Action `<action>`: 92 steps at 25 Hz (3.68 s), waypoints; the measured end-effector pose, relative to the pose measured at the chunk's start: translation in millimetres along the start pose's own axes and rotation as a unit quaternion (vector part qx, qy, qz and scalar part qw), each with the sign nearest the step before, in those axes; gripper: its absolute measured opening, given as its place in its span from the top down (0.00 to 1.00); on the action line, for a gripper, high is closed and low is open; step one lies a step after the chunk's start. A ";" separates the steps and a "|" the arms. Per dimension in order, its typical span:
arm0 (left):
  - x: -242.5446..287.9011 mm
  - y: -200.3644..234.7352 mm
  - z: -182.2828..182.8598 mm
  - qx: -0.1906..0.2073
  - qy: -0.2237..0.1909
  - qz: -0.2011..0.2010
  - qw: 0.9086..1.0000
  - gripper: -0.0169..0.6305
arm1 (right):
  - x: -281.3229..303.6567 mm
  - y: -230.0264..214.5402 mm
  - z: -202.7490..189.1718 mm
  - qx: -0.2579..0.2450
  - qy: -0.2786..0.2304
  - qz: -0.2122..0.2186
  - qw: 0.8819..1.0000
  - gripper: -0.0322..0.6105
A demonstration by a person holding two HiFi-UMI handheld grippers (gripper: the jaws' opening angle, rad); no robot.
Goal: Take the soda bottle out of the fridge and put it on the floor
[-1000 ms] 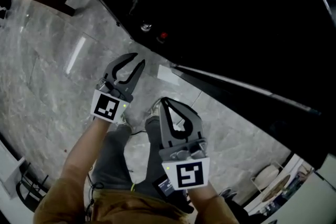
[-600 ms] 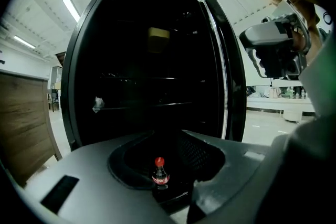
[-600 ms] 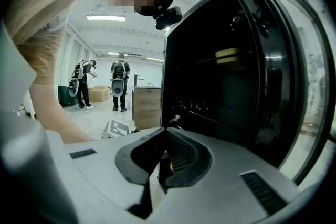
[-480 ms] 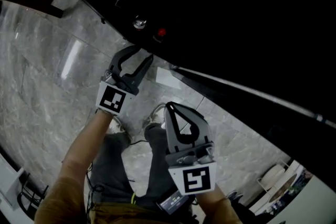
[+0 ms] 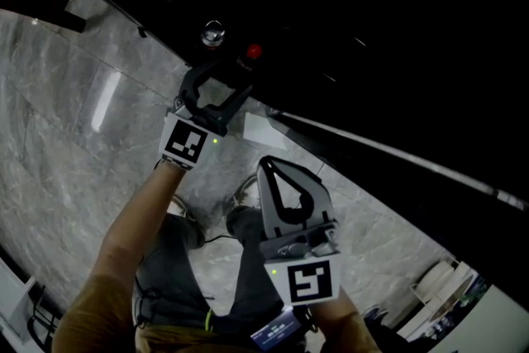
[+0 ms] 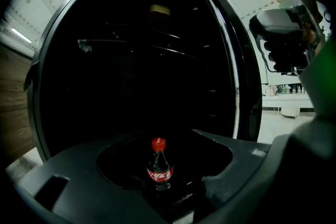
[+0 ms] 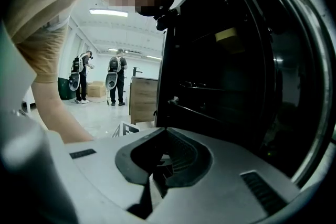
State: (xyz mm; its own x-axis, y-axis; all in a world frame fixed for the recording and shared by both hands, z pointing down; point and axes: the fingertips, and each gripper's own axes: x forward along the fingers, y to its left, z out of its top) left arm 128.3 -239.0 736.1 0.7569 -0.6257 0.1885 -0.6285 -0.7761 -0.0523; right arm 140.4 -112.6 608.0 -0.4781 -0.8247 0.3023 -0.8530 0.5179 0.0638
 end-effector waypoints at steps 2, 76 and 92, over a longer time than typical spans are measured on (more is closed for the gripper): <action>7.4 1.9 -9.0 -0.007 -0.002 -0.001 1.000 0.59 | 1.4 -1.4 -12.3 0.003 0.005 -0.004 1.000 0.95; -102.5 40.7 -213.4 0.008 -0.040 -0.027 0.999 0.50 | 163.8 61.0 -146.5 -0.118 -0.122 0.080 0.982 0.95; -84.8 27.9 -374.3 -0.062 0.067 0.007 0.996 0.50 | 176.9 44.6 -183.3 -0.110 -0.082 0.075 0.988 0.95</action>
State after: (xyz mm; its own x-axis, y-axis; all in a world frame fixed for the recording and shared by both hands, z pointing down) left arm -20.4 -178.0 1085.8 0.7228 -0.6137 0.3177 -0.6623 -0.7464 0.0650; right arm 56.1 -193.8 838.7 -0.6387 -0.7511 0.1672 -0.7127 0.6593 0.2395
